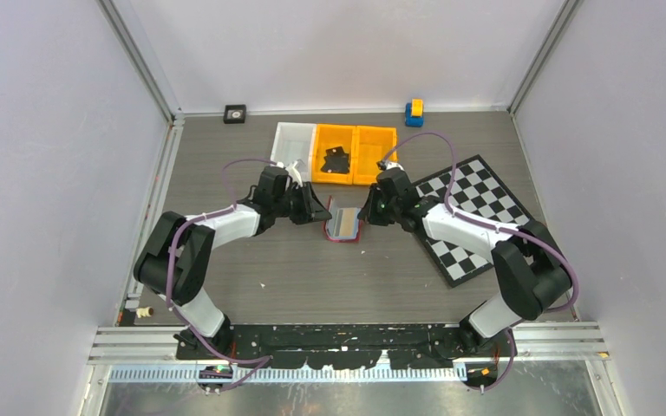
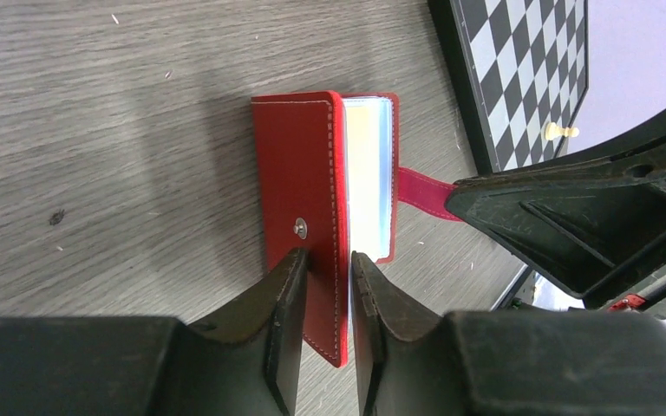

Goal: Take the credit cards out of the card holder
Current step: Pick up the card holder from the center of the board.

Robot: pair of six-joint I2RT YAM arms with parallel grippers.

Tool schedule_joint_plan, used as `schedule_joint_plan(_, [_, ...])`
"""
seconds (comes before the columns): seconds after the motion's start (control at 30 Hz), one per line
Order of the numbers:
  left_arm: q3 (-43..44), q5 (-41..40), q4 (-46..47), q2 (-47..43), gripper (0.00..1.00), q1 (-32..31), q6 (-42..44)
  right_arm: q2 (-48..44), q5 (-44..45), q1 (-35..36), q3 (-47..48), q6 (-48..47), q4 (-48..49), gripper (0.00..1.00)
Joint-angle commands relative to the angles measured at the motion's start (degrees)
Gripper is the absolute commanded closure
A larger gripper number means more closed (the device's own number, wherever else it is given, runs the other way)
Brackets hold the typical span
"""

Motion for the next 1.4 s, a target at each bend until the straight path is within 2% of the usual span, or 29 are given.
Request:
schedule_joint_plan(0.0, [0.1,1.9,2.6,-1.1,0.74,0.0,-0.3,0.5,-0.6,-0.2,2.6,0.3,0.7,0.99])
schedule_joint_plan(0.13, [0.3,2.6,2.9,-0.4,0.73,0.0,-0.8,0.6,-0.9,-0.2,2.7,0.3,0.7,0.99])
schedule_joint_plan(0.2, [0.3,3.0,3.2,-0.2,0.79,0.0,-0.7,0.7,-0.9,-0.2,2.6,0.3,0.7,0.99])
schedule_joint_plan(0.27, [0.4,3.8,3.7,0.1,0.81,0.0,-0.9,1.1,-1.3,-0.2,2.7,0.4,0.8,0.98])
schedule_joint_plan(0.3, [0.5,4.1,3.8,0.3,0.82,0.0,-0.9,1.4,-1.5,-0.3,2.8,0.4,0.7,0.94])
schedule_joint_plan(0.37, [0.6,4.2,3.8,0.6,0.83,0.0,-1.1,2.0,-2.2,-0.2,2.9,0.8,0.9,0.78])
schedule_joint_plan(0.53, [0.7,4.4,3.9,1.2,0.89,0.0,-1.5,2.3,-5.8,-0.3,1.3,1.7,5.0,0.57])
schedule_joint_plan(0.73, [0.5,4.4,4.2,1.5,0.89,0.0,-2.0,1.4,-8.9,-0.3,-0.6,2.7,10.0,0.39])
schedule_joint_plan(0.8, [0.6,4.5,4.3,1.5,0.86,0.0,-2.2,1.0,-9.1,-0.2,-1.1,2.9,10.7,0.34])
schedule_joint_plan(0.9, [0.3,4.9,4.8,1.3,0.85,0.0,-2.8,0.0,-8.1,-0.2,-1.2,2.7,10.1,0.32])
schedule_joint_plan(1.0, [-0.3,5.4,6.1,0.7,0.70,0.0,-3.7,-2.5,-5.2,-0.2,-1.2,1.6,7.9,0.31])
schedule_joint_plan(1.03, [-0.5,5.5,6.4,0.4,0.70,0.0,-3.8,-3.7,-4.1,-0.2,-1.2,1.1,7.0,0.31])
schedule_joint_plan(1.13, [-1.0,5.2,6.7,-0.2,0.73,0.0,-3.9,-6.0,-3.6,-0.2,-2.2,0.7,7.1,0.31])
schedule_joint_plan(1.23, [-0.8,5.2,6.8,0.3,0.79,0.0,-3.9,-2.9,-5.7,-0.2,-1.3,1.7,7.8,0.35])
schedule_joint_plan(1.37, [-0.1,5.5,6.0,1.4,0.75,0.0,-3.9,2.6,-6.9,-0.3,1.1,2.9,6.7,0.44])
